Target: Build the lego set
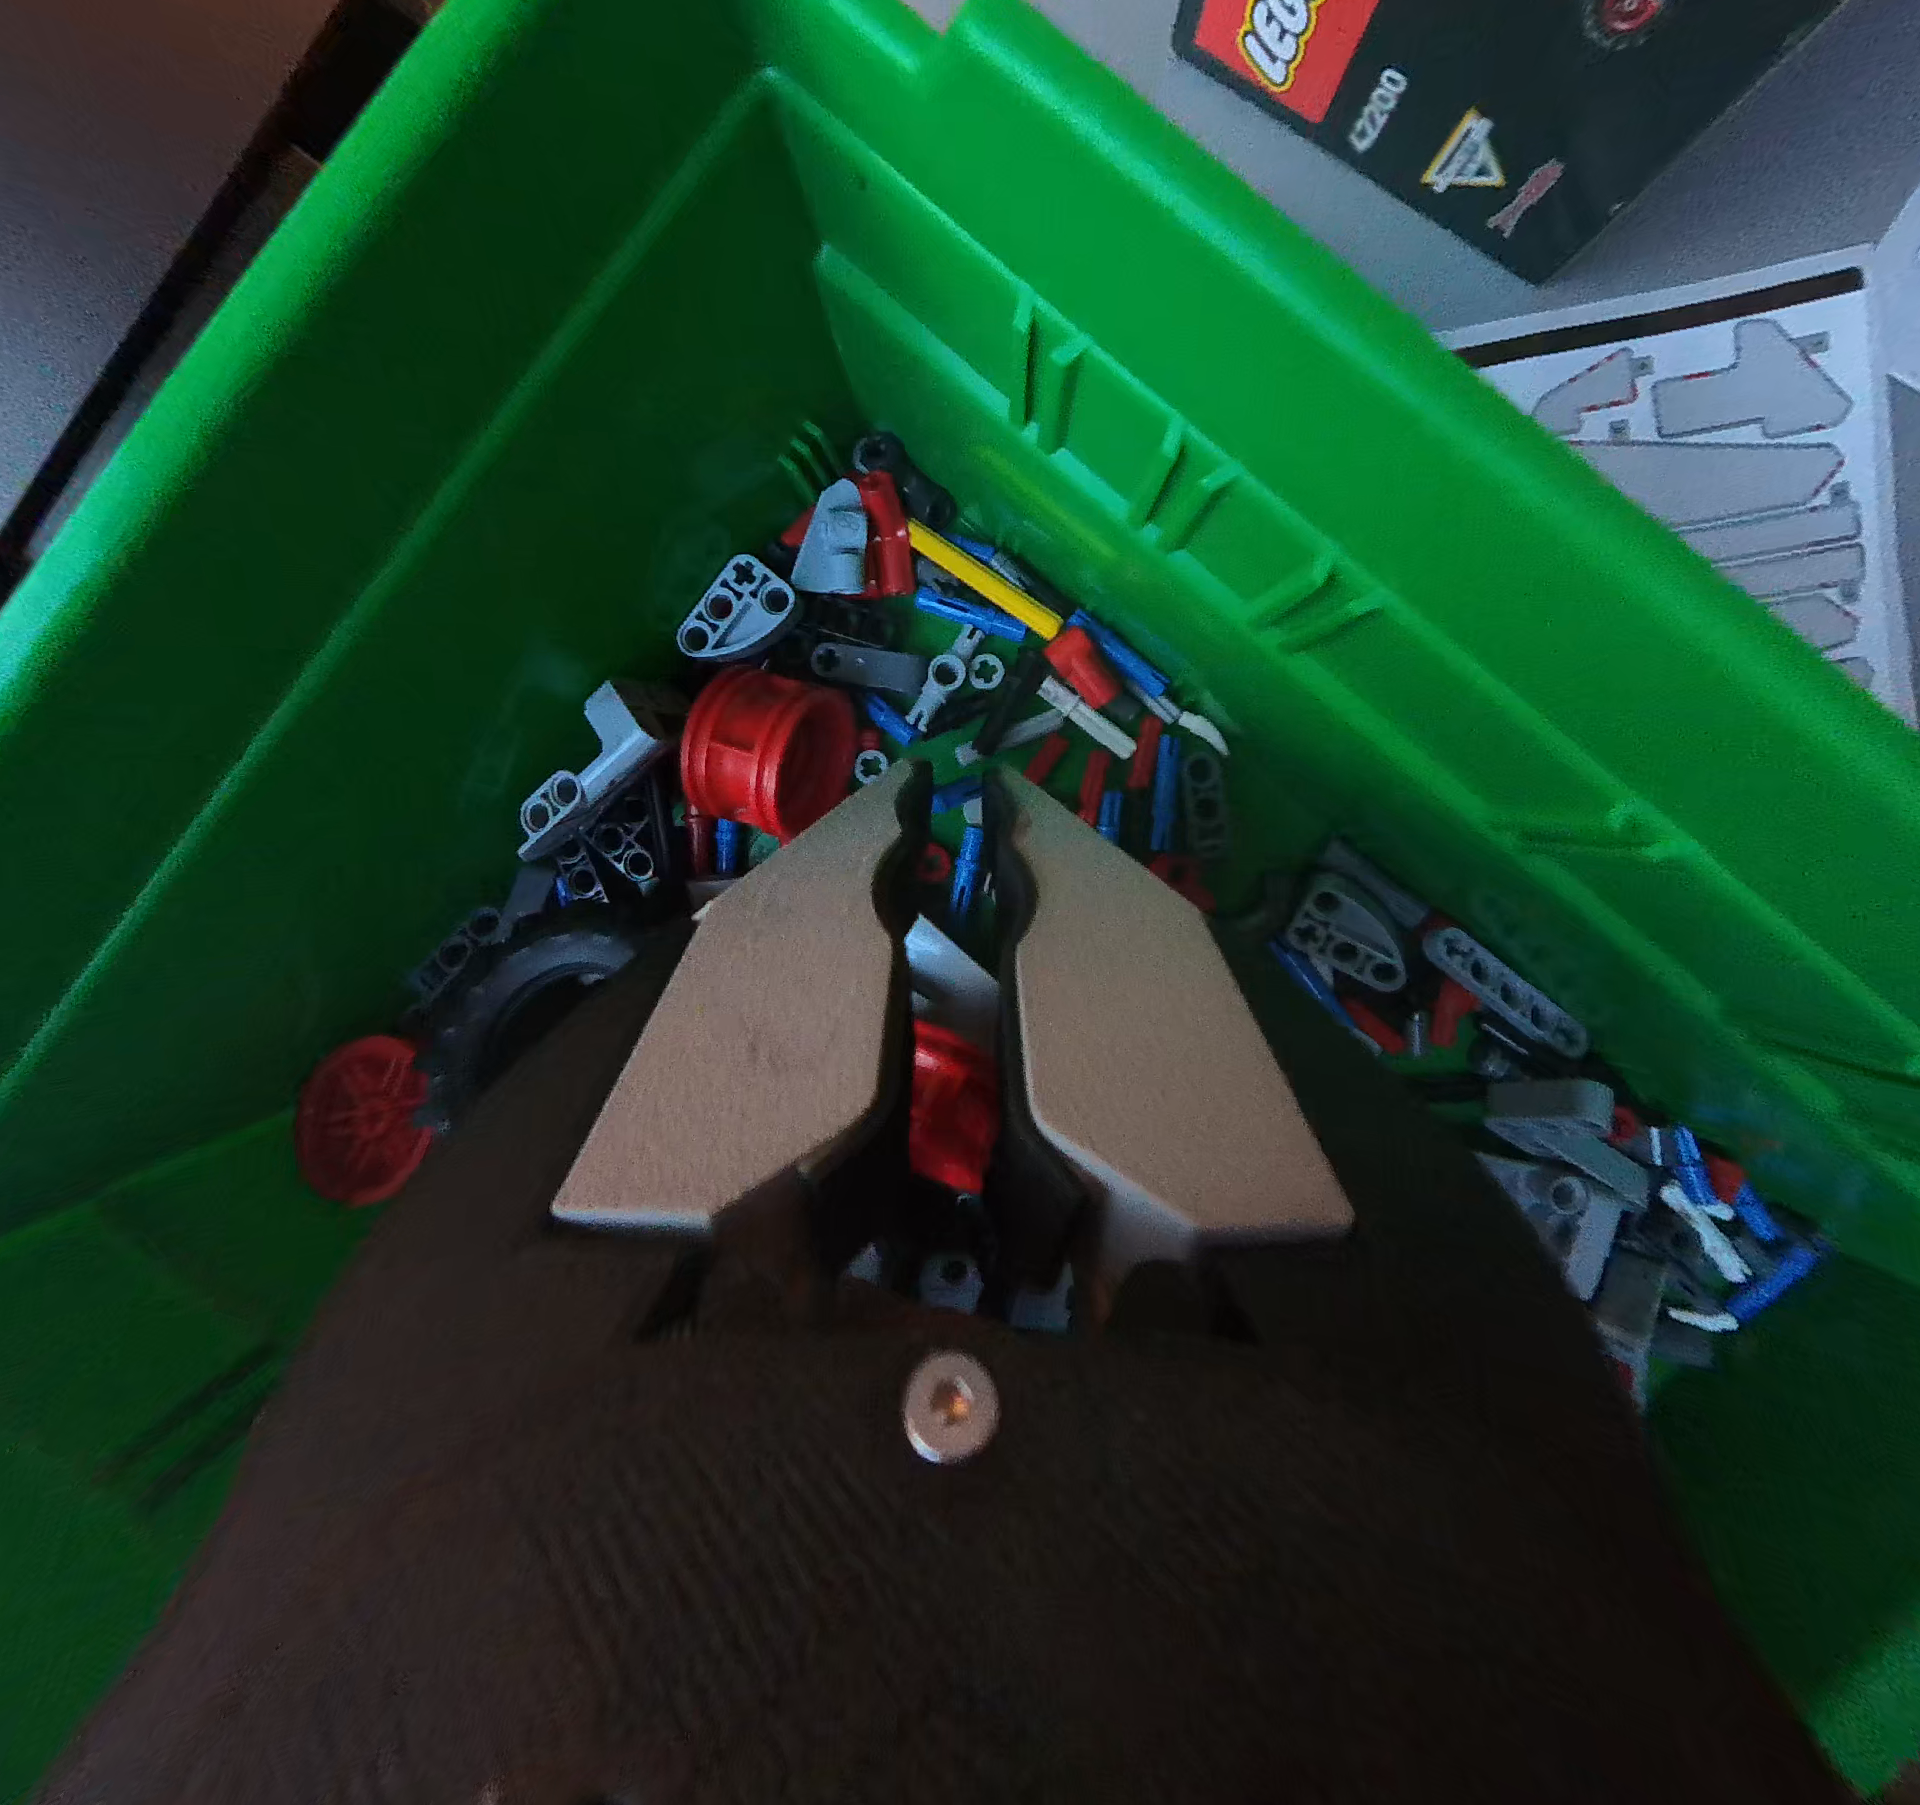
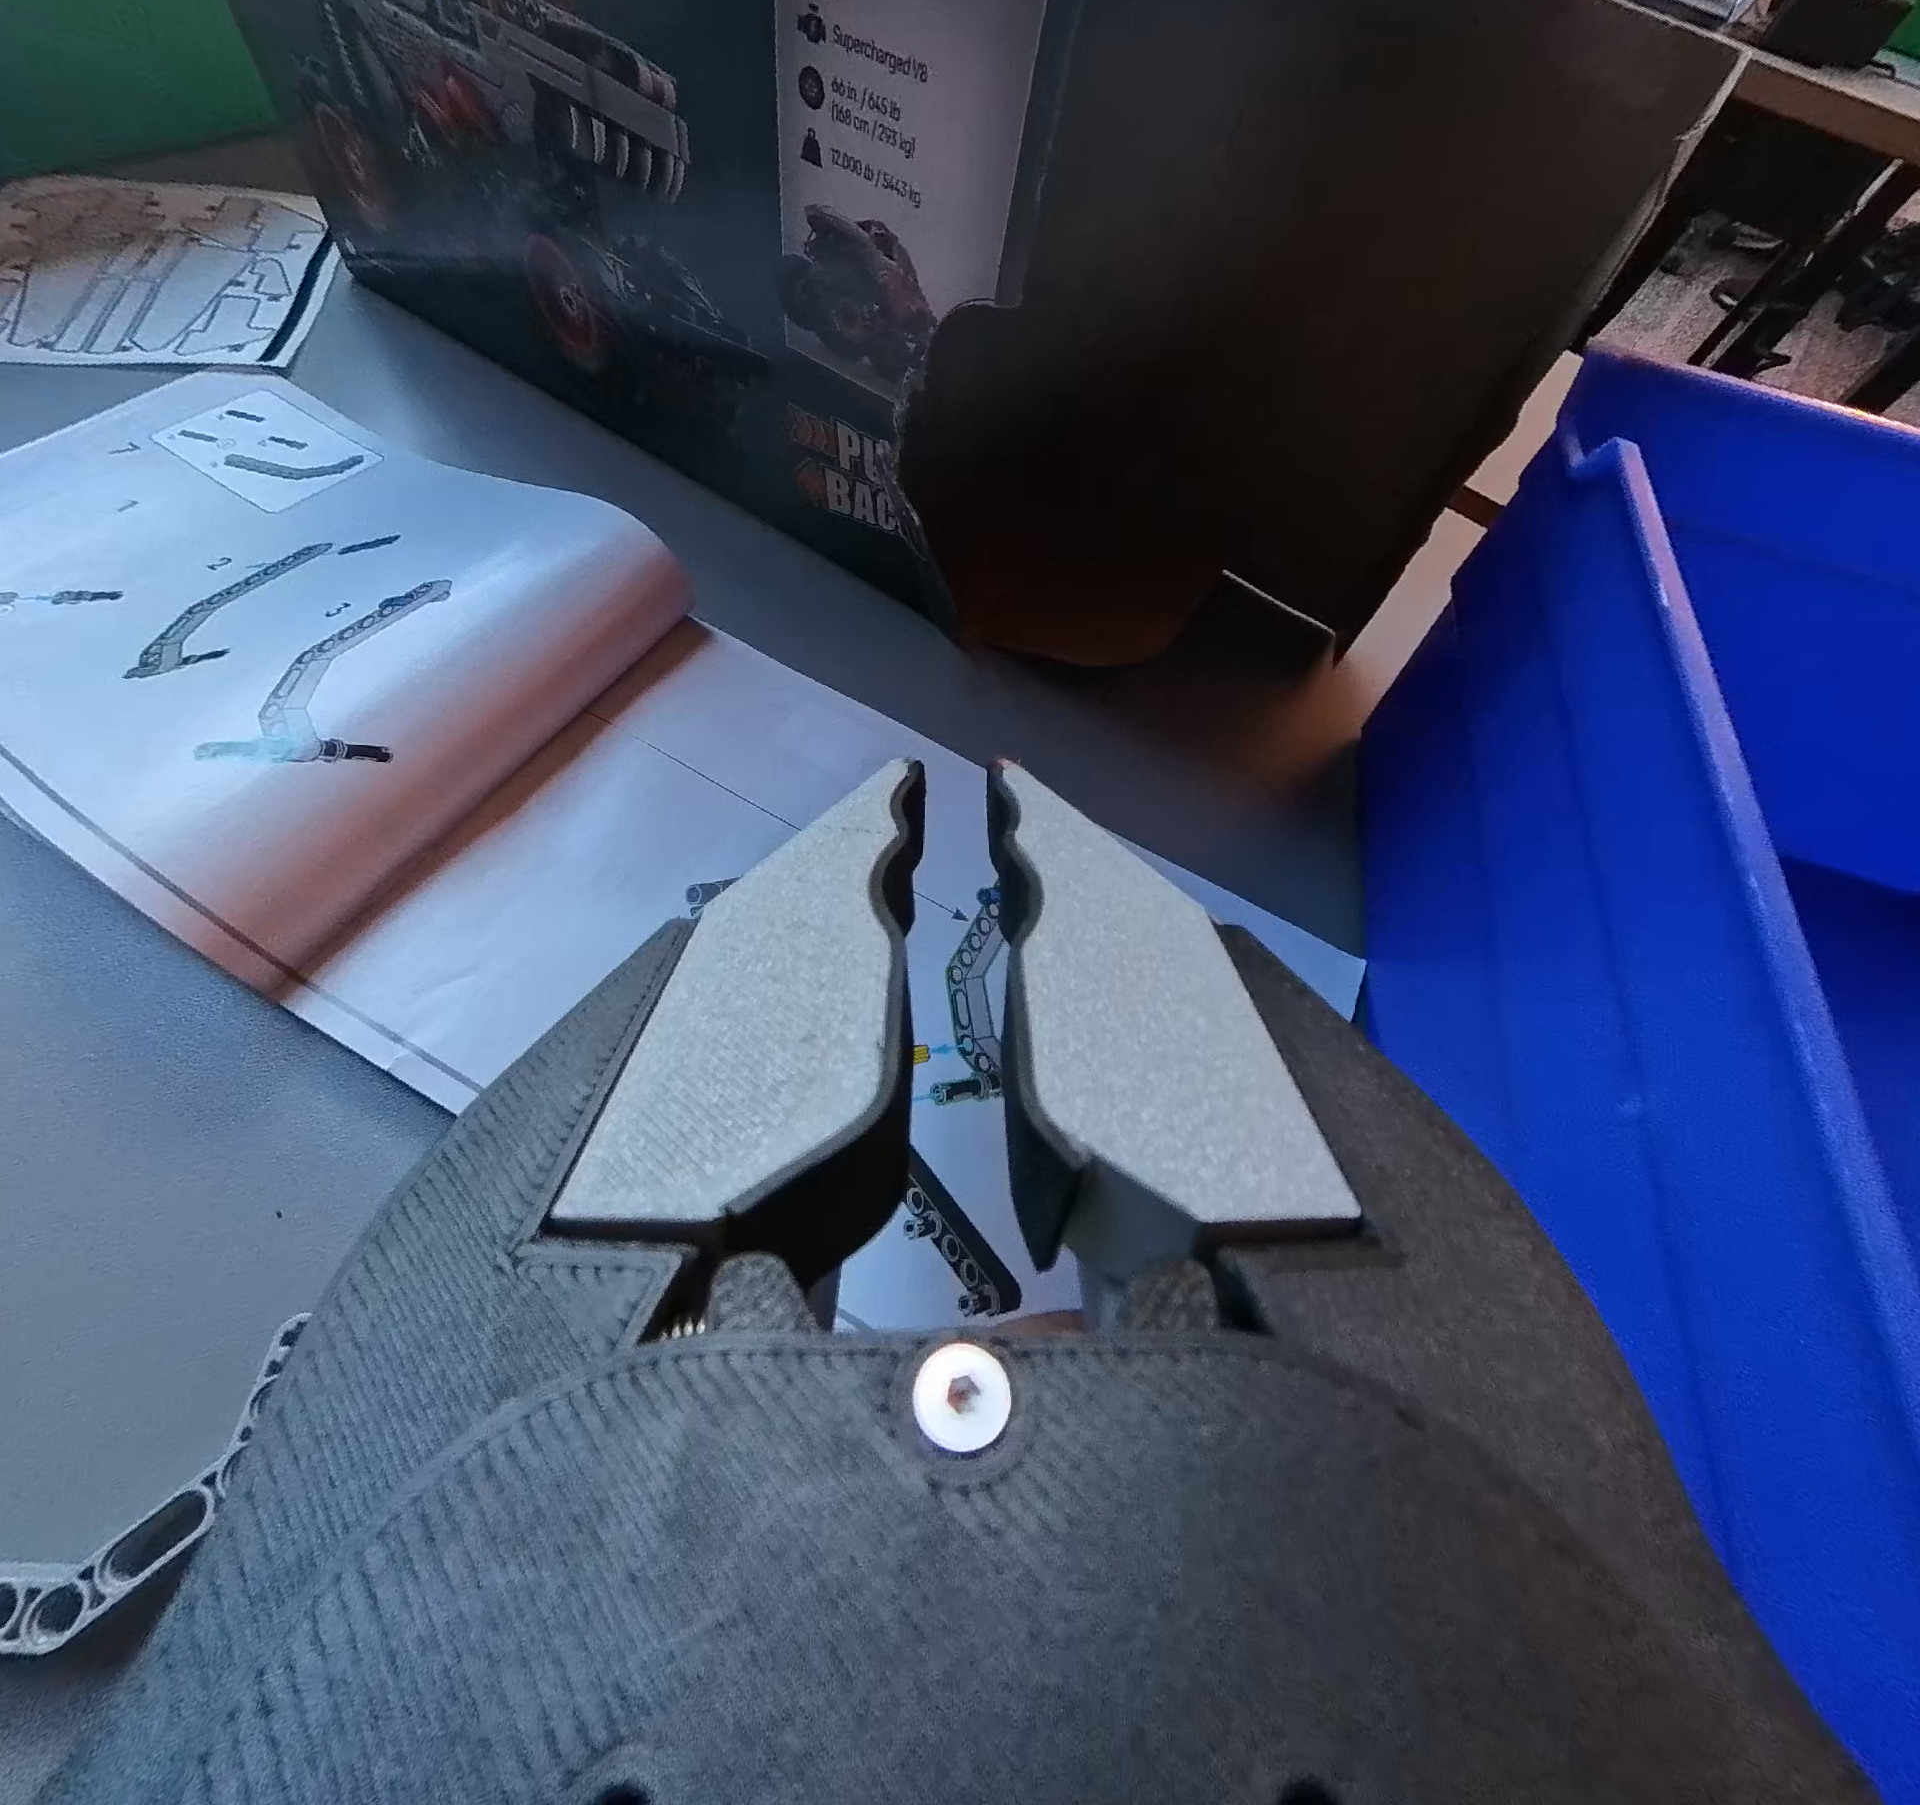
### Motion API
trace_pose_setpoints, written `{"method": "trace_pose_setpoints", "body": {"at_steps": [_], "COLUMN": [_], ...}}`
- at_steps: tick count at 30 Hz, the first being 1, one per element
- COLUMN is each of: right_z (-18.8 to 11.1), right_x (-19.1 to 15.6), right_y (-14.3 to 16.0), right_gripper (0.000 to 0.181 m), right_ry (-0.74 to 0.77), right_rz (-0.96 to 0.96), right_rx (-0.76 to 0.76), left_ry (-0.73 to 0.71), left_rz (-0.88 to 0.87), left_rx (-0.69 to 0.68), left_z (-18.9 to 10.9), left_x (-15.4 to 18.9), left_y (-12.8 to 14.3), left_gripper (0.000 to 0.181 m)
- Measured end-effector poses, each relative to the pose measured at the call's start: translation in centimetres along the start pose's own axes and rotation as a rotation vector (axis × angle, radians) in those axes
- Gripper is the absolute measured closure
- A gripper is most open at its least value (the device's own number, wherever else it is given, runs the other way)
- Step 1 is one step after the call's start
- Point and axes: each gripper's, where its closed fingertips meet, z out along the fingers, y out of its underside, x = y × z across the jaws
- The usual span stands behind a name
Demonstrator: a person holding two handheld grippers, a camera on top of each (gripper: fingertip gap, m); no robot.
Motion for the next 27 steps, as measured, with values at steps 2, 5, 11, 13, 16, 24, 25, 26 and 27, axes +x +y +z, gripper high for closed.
{"method": "trace_pose_setpoints", "body": {"at_steps": [2,5,11,13,16,24,25,26,27], "right_z": [0.0,0.0,0.0,0.1,0.1,0.1,0.1,0.1,0.1], "right_x": [0.0,0.0,-0.1,-0.1,-0.1,-0.1,-0.1,-0.1,-0.1], "right_y": [0.0,0.0,0.0,0.1,0.1,0.1,0.1,0.1,0.1], "right_gripper": [0.172,0.172,0.172,0.172,0.172,0.172,0.172,0.172,0.172], "right_ry": [0.001,0.002,0.000,-0.001,-0.002,0.006,0.007,0.007,0.007], "right_rz": [-0.001,-0.004,-0.009,-0.009,-0.010,-0.017,-0.018,-0.019,-0.020], "right_rx": [0.000,-0.001,-0.003,-0.005,-0.007,-0.008,-0.007,-0.007,-0.008], "left_ry": [-0.009,-0.013,-0.072,-0.044,-0.046,-0.046,-0.038,-0.030,-0.027], "left_rz": [0.007,0.008,-0.027,-0.011,0.068,0.072,0.069,0.067,0.068], "left_rx": [0.004,-0.024,-0.058,-0.012,0.005,-0.019,-0.017,-0.019,-0.024], "left_z": [0.1,0.8,0.7,0.5,0.9,1.4,1.5,1.5,1.6], "left_x": [0.0,0.0,-1.4,-0.9,-0.2,-0.2,-0.1,0.0,0.0], "left_y": [-0.2,0.1,0.9,0.2,-0.4,0.0,0.1,0.1,0.2], "left_gripper": [0.174,0.164,0.159,0.163,0.165,0.163,0.163,0.162,0.162]}}
